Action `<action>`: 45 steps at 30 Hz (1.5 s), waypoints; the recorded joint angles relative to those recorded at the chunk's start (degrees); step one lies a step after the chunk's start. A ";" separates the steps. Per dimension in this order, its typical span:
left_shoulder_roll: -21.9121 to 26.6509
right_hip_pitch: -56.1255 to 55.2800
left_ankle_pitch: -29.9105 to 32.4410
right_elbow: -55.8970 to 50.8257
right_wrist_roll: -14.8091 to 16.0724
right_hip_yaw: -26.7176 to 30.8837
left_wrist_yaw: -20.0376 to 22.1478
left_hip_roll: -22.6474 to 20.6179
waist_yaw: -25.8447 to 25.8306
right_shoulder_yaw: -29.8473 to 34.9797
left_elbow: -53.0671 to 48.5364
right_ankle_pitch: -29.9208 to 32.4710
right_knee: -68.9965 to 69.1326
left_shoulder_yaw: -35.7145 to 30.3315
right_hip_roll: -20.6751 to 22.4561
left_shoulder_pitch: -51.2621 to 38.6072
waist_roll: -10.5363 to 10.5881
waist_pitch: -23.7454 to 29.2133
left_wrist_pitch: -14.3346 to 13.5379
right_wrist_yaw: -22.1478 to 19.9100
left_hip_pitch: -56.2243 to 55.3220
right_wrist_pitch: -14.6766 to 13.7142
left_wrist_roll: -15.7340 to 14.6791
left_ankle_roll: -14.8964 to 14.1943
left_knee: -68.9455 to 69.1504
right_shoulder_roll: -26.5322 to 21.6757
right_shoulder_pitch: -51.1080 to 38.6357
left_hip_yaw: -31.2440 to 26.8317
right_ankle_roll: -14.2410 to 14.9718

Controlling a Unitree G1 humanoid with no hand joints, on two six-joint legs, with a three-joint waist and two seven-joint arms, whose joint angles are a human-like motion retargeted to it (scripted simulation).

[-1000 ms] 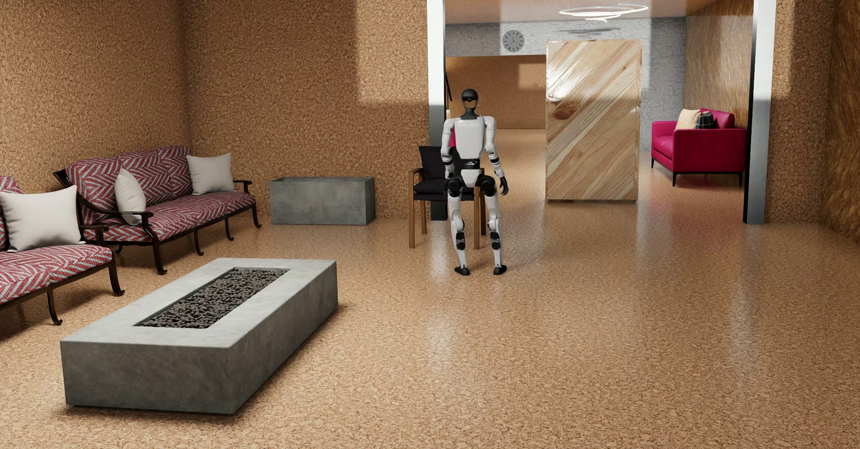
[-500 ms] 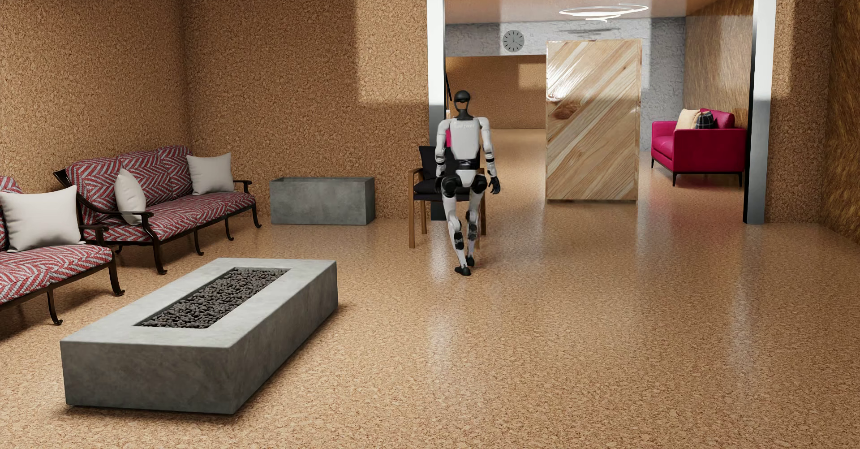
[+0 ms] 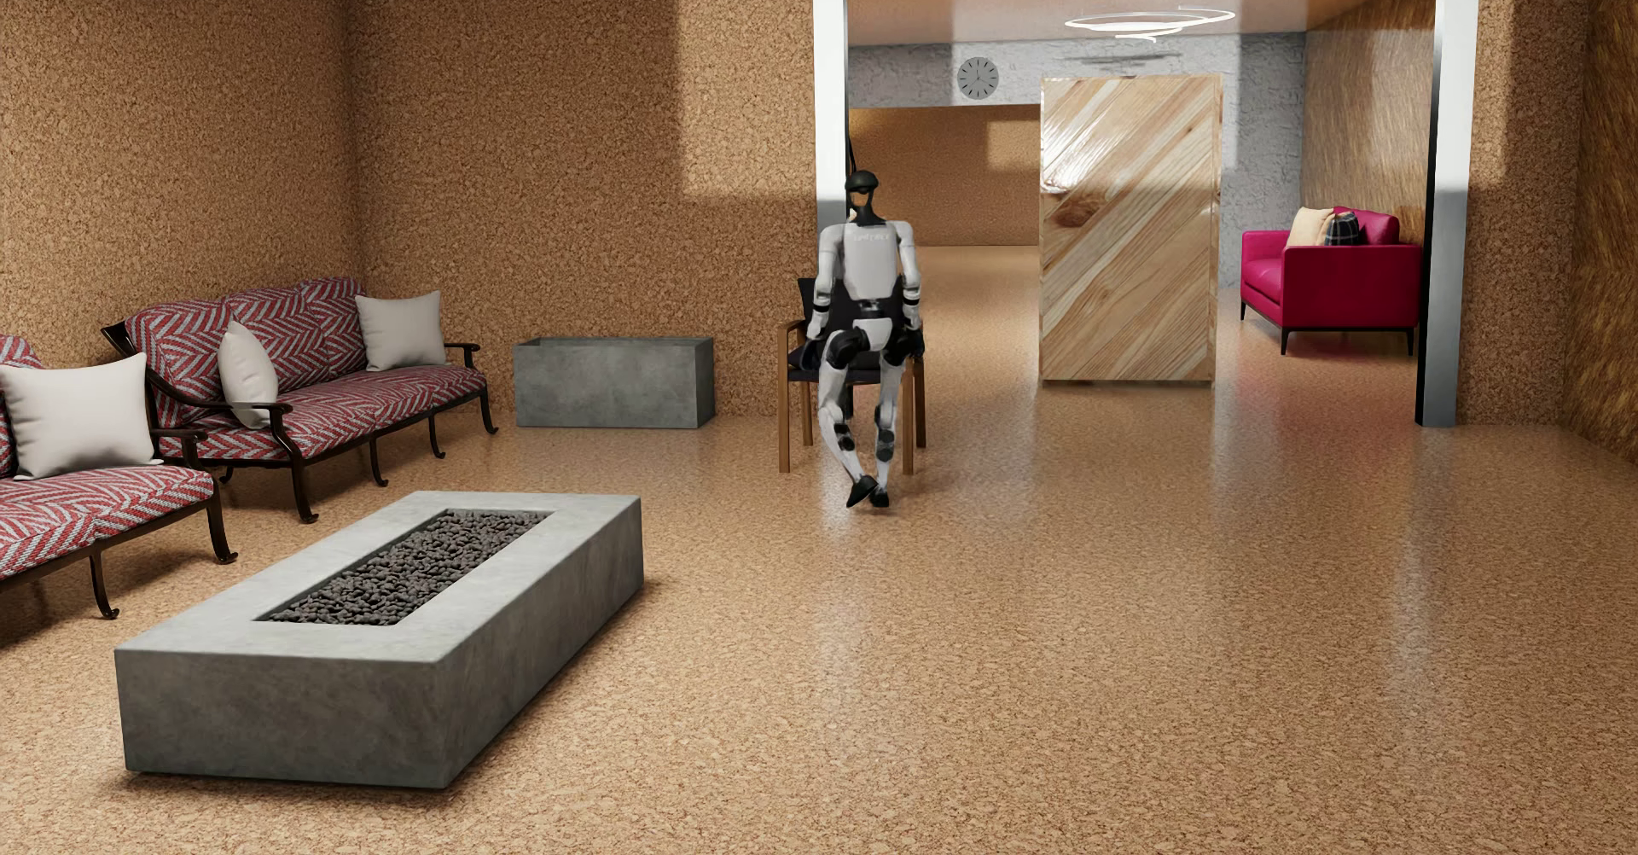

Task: Head to chair

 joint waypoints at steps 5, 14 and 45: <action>-0.66 1.67 -3.97 -0.90 -0.39 5.09 -2.91 6.80 3.71 1.76 0.26 -0.70 -1.33 -0.69 1.64 1.44 1.50 0.16 -0.21 0.34 -1.49 -2.20 -0.05 14.03 -23.59 -1.21 -0.68 0.69 2.40; -4.34 1.92 -2.08 4.95 -0.32 18.13 -1.23 2.19 2.90 0.88 -1.60 -0.10 -1.78 -1.14 0.56 -1.90 0.53 -0.24 -0.79 0.63 8.24 3.38 2.18 14.63 -41.90 -1.16 -0.41 2.88 8.74; -3.93 6.79 3.05 2.89 -3.81 13.67 0.25 16.61 5.24 2.35 6.05 -0.69 -5.46 -8.53 -1.96 -5.78 -1.79 -0.99 1.09 1.97 9.70 0.26 -2.80 9.17 -43.59 -0.38 -1.06 18.55 11.04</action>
